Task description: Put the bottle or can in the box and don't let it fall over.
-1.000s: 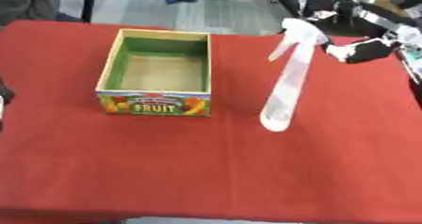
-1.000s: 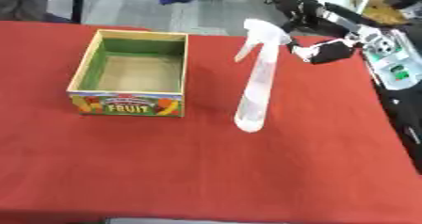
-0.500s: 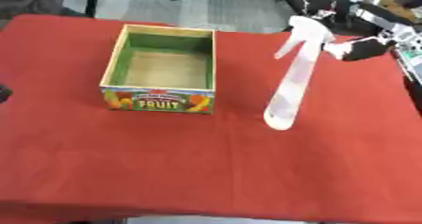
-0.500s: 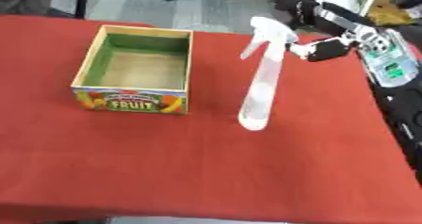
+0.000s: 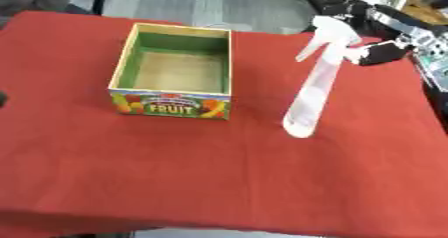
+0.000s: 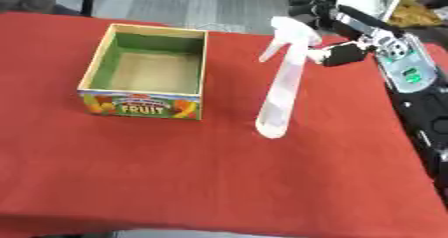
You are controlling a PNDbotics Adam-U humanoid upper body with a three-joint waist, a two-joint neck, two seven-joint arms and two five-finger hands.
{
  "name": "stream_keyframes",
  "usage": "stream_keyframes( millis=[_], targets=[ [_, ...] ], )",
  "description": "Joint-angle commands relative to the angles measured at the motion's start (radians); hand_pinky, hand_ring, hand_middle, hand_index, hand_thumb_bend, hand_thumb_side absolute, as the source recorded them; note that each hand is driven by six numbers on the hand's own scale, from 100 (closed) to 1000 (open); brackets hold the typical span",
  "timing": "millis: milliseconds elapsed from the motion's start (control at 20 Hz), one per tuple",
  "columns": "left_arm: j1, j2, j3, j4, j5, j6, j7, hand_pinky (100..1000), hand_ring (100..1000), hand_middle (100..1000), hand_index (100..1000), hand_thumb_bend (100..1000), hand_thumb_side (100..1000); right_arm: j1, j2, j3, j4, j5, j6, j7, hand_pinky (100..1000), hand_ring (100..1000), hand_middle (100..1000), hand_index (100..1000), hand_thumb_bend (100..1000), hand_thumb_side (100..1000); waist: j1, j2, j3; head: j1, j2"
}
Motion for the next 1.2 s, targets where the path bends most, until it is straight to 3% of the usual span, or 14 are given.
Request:
stream_keyframes(
  millis=[50,600,1200],
  targets=[
    [-0.013,0.020,-0.002,-0.020,0.004,-0.001,-0.003,710,619,526,723,294,661,-0.016,-0.020,-0.010,-0.004,0.002,-0.049,0.047,796,1000,1000,868,100,230,0.002,-0.010,0.002,0.001,0.004],
    [-0.014,0.020,-0.001,-0.020,0.005,-0.002,-0.002,712,619,526,723,295,660,-0.014,-0.017,-0.010,0.004,0.007,-0.049,0.049,767,997,982,826,100,231,0.002,-0.011,0.004,0.003,0.004],
    [-0.007,0.020,0.006,-0.018,0.004,-0.001,0.003,712,619,526,723,295,660,0.005,-0.060,0.005,-0.050,-0.024,-0.068,0.058,779,1000,1000,858,100,224,0.002,-0.017,-0.008,0.026,0.011]
  ],
)
